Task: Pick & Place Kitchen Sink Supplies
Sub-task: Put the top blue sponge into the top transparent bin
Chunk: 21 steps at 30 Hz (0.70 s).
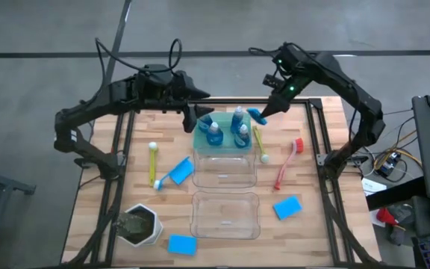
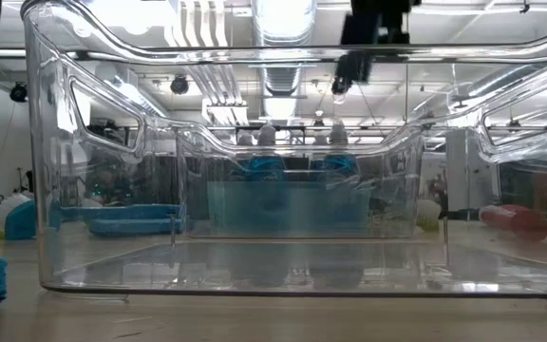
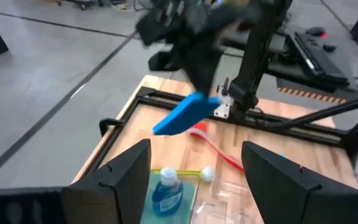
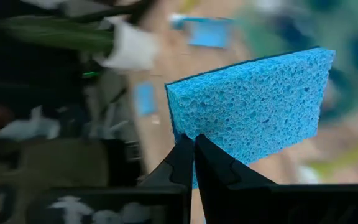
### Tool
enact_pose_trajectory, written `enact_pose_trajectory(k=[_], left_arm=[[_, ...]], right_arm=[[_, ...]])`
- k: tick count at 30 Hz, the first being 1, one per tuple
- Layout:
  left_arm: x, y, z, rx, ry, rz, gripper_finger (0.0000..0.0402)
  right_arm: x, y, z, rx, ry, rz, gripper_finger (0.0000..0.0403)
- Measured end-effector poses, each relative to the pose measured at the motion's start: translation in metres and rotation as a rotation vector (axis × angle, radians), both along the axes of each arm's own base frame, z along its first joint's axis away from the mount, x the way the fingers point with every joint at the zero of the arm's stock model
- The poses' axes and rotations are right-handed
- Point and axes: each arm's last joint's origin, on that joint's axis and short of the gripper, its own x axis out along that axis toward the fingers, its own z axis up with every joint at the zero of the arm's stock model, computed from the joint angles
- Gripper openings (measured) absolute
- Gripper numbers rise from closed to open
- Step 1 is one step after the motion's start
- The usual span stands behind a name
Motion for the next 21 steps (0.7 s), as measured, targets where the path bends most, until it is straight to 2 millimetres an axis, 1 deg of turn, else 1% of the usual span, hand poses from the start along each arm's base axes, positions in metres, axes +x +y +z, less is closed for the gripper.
enact_pose_trajectory(k=[5, 10, 12, 16, 18, 21], left_arm=[[0.006, 0.001, -0.009, -0.009, 0.008, -0.019, 0.0243], [0.012, -0.004, -0.017, -0.077, 0.004, -0.208, 0.0243], [0.012, -0.006, -0.017, -0.088, -0.004, -0.252, 0.0243], [0.014, -0.007, -0.019, -0.088, -0.01, -0.258, 0.0243], [0.015, -0.007, -0.022, -0.095, -0.006, -0.273, 0.0243], [0.016, -0.009, -0.022, -0.132, -0.02, -0.346, 0.0243]], right_arm=[[0.015, 0.024, 0.024, 0.031, -0.149, 0.115, 0.0008], [0.031, 0.049, 0.044, 0.092, -0.28, 0.23, 0.0008], [0.037, 0.057, 0.048, 0.115, -0.321, 0.274, 0.0008], [0.049, 0.072, 0.054, 0.15, -0.391, 0.355, 0.0008], [0.053, 0.076, 0.056, 0.149, -0.409, 0.372, 0.0008], [0.061, 0.079, 0.054, 0.152, -0.419, 0.386, 0.0008]])
